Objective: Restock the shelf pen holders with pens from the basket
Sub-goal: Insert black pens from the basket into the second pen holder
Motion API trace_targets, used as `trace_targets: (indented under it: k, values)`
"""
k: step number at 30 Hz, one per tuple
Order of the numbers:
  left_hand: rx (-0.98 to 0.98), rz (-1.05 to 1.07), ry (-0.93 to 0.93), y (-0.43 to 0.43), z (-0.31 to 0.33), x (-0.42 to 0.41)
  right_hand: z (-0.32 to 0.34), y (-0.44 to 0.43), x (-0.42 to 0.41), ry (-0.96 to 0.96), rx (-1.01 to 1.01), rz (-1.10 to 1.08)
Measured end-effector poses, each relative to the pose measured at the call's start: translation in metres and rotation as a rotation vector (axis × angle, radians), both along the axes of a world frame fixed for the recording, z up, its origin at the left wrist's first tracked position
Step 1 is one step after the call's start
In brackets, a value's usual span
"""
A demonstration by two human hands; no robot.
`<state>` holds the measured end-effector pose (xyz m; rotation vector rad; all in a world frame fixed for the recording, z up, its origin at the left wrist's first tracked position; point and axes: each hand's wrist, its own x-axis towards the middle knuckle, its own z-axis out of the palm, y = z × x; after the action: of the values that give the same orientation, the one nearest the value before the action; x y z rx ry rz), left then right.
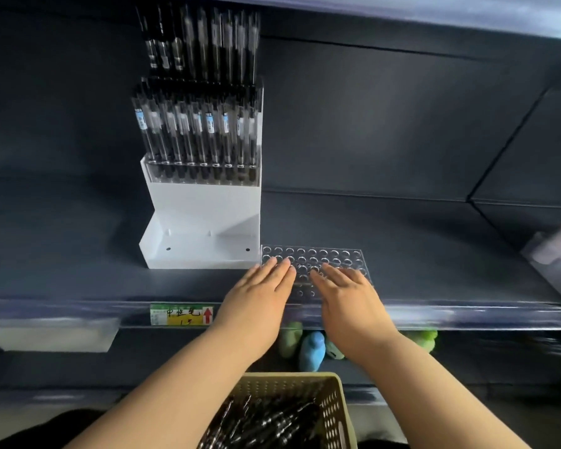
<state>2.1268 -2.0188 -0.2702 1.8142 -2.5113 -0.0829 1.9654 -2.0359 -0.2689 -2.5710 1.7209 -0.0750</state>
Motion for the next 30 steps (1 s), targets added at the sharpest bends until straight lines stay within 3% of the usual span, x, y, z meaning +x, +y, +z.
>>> trace_targets:
  k: [7,18,23,26,30]
  values:
    - [-0.036,0.006,-0.016,-0.001,-0.005,0.001,-0.017,0.000,-0.004,-0.155,-0.140,0.012]
    - [-0.076,-0.098,0.035,0.051,-0.009,0.019,-0.015,0.053,0.008,-0.548,-0.158,-0.063]
    - [0.077,-0.071,-0.005,0.082,-0.018,0.041,-0.029,0.073,0.024,-0.434,-0.086,0.063]
    - [0.185,-0.057,-0.023,0.092,-0.029,0.052,-0.042,0.072,0.031,-0.313,0.177,0.051]
    - [0.290,-0.074,-0.086,0.098,-0.051,0.058,-0.066,0.074,0.045,0.011,0.454,0.048]
